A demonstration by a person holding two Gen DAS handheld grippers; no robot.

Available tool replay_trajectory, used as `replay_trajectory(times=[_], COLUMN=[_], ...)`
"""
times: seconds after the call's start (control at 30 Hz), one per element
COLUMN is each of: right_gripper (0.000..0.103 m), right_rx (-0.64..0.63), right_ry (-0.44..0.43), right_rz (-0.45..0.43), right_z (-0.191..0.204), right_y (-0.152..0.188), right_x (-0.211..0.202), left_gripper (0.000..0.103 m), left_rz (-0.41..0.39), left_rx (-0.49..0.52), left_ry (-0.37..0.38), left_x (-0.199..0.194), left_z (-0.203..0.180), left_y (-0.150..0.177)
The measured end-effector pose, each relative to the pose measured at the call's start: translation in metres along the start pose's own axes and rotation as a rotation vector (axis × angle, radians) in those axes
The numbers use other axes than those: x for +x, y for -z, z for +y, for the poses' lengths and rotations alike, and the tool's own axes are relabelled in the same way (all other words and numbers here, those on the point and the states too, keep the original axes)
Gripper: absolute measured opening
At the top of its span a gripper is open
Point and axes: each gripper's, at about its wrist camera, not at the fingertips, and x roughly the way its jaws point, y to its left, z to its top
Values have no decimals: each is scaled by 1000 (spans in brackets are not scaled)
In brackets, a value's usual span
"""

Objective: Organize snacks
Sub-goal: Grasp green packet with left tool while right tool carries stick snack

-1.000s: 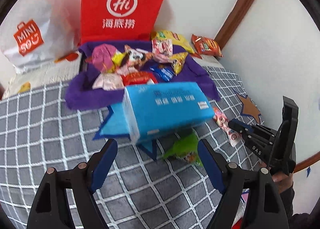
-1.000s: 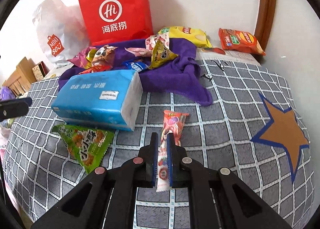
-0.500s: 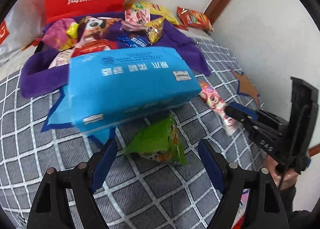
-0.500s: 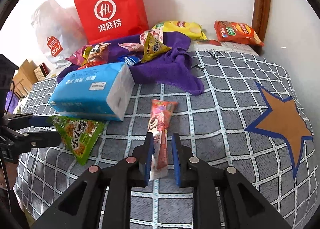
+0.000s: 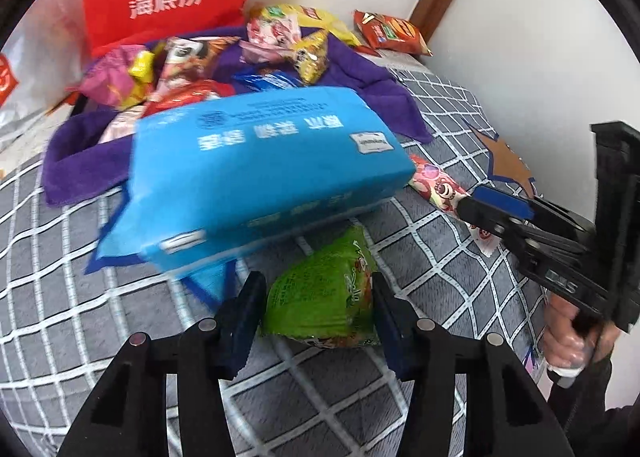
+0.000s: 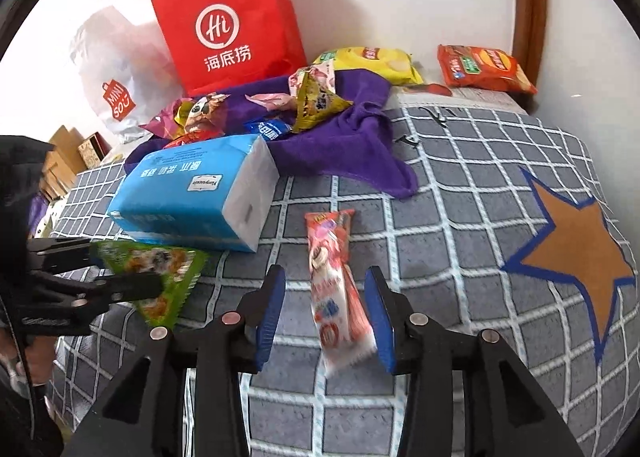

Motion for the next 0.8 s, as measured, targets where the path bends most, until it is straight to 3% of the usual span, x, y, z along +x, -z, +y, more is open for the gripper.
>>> replay_trajectory(times=[0.13,0.17,0.2,0.23,0.5,0.67,0.8], right_gripper=[40,37,26,25,24,24,24], right_rx=[-20,-34,-47,-67,-120,-110,-99], right_ry=[13,25,40,61,91,82,66], right_rz=[36,55,67,68,7,-56,-103], right_z=[6,9,11,14,26,30,35], right_y=[-3,-3,-2,0,1,-13,-28], right_x=[20,26,30,33,8,-23,-40], left_gripper=[50,50,50,50,50,50,50], left_rz=[-17,-22,-27,-35,-91,-135,-161], left_rx=[-19,-22,-26,-33,-60,-79,-90], left_ry=[-14,-19,-22,-23,-21,8,-19], left_x=[-17,-20,-24,-29,-54,-75,-89], left_z=[10,13,15,18,27,30,34], left_y=[5,6,7,8,7,0,-9])
